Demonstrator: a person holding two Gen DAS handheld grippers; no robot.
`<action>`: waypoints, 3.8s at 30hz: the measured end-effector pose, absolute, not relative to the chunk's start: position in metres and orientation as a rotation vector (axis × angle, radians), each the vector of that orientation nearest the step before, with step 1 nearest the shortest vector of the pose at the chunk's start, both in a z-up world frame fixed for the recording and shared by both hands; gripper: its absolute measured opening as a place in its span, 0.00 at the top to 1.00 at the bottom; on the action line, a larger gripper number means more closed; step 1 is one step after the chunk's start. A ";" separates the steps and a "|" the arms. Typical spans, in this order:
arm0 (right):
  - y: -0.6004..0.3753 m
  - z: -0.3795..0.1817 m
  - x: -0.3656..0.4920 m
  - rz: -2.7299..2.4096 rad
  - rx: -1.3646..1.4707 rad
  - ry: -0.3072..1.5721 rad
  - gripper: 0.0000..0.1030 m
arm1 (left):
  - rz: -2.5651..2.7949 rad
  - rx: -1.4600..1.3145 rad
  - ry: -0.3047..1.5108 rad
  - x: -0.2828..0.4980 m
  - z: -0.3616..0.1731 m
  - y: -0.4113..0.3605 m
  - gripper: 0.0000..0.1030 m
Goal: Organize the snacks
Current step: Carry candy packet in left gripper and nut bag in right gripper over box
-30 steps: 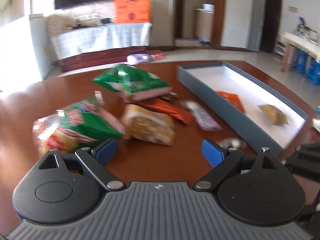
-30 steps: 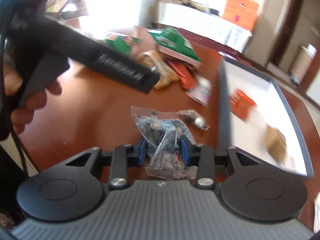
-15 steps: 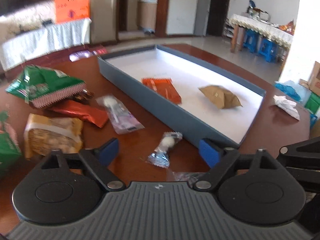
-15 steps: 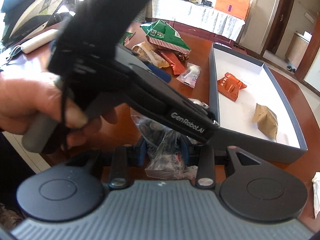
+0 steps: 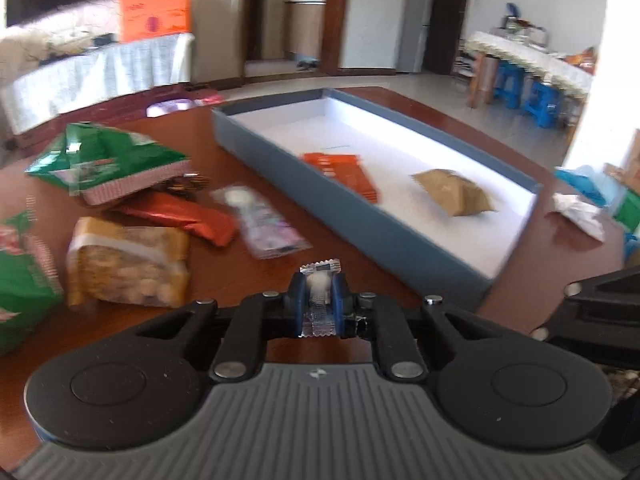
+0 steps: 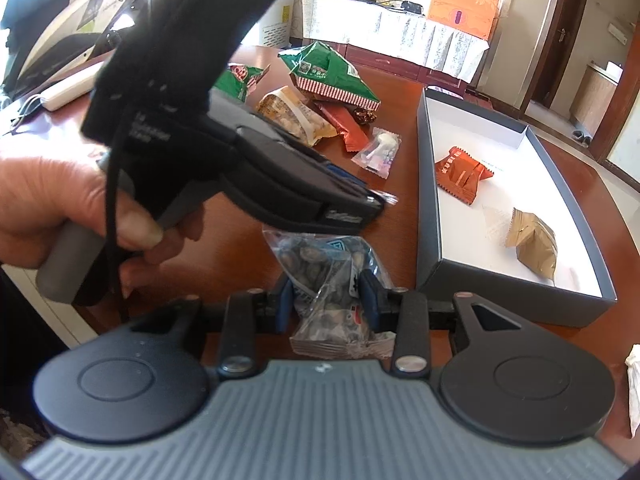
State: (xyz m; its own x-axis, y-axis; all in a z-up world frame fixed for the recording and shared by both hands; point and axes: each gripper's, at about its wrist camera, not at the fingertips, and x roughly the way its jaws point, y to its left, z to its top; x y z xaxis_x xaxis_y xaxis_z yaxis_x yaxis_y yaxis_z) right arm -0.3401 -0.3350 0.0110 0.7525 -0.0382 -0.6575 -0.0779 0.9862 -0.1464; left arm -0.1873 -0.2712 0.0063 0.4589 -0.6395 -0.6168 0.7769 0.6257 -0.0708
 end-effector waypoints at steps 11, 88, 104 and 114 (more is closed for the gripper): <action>-0.335 0.019 -0.326 -0.019 -0.126 0.656 0.63 | -0.598 0.186 0.656 -0.165 0.018 -0.234 0.84; -0.415 0.058 -0.295 -0.337 -0.073 0.386 0.63 | -0.693 0.176 0.474 -0.143 0.055 -0.369 0.84; -0.438 0.052 -0.263 -0.345 -0.050 0.431 0.63 | -0.714 0.180 0.507 -0.105 0.040 -0.419 0.84; -0.443 0.046 -0.252 -0.336 -0.037 0.456 0.63 | -0.716 0.193 0.532 -0.091 0.030 -0.437 0.84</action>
